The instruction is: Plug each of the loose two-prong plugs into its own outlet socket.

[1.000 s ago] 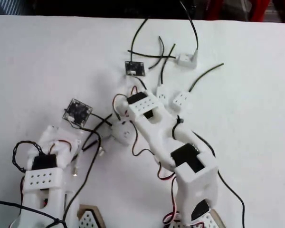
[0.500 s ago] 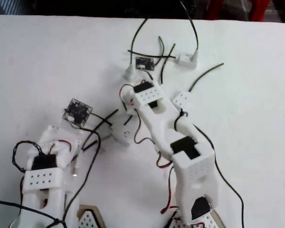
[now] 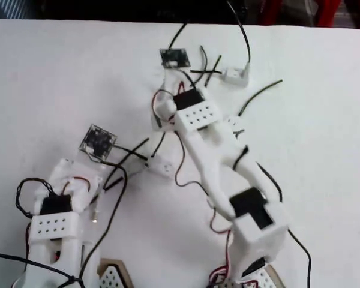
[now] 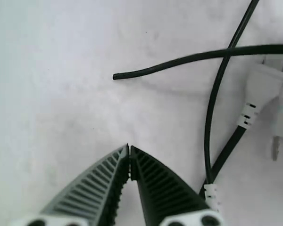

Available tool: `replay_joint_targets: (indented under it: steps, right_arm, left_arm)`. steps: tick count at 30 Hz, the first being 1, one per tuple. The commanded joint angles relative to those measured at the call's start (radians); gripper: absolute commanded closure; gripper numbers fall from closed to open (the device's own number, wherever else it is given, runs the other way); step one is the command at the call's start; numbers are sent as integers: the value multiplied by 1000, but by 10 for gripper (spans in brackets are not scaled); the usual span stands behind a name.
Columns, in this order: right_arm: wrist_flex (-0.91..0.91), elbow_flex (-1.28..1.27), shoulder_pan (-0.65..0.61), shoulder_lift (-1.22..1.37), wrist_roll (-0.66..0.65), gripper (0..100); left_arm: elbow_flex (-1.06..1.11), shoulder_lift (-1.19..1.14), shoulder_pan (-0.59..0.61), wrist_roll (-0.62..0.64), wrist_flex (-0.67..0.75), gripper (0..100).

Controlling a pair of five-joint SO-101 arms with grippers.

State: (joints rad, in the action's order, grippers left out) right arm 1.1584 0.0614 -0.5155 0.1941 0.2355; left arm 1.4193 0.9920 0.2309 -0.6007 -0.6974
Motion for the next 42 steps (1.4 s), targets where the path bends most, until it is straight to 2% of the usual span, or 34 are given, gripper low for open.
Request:
replay_joint_targets:
  steps: [1, 8, 13, 18, 24, 27, 31, 38, 42]
  right_arm:
    - [42, 35, 10, -157, -40, 981]
    - [151, 34, 18, -318, -69, 981]
    - [139, -72, -19, -321, -61, 977]
    - [-19, -226, -67, -320, -8, 896]
    - [-257, -296, -68, -171, 9, 893]
    - [-291, -245, -68, -36, 12, 893]
    - [-246, -101, -67, 142, 66, 893]
    - [-50, 199, -67, 404, 74, 892]
    - [87, 356, -67, 527, 123, 895]
  left_arm:
    - [-3, 21, 7, -8, 17, 973]
    - [-3, 21, 7, -8, 17, 973]
    - [-3, 21, 7, -6, 17, 973]
    - [-3, 21, 7, -6, 17, 973]
    - [-3, 21, 7, -6, 17, 973]
    - [-3, 21, 7, -6, 17, 973]
    - [-3, 21, 7, -6, 17, 973]
    - [-3, 21, 7, -6, 17, 973]
    - [-3, 21, 7, -6, 17, 973]
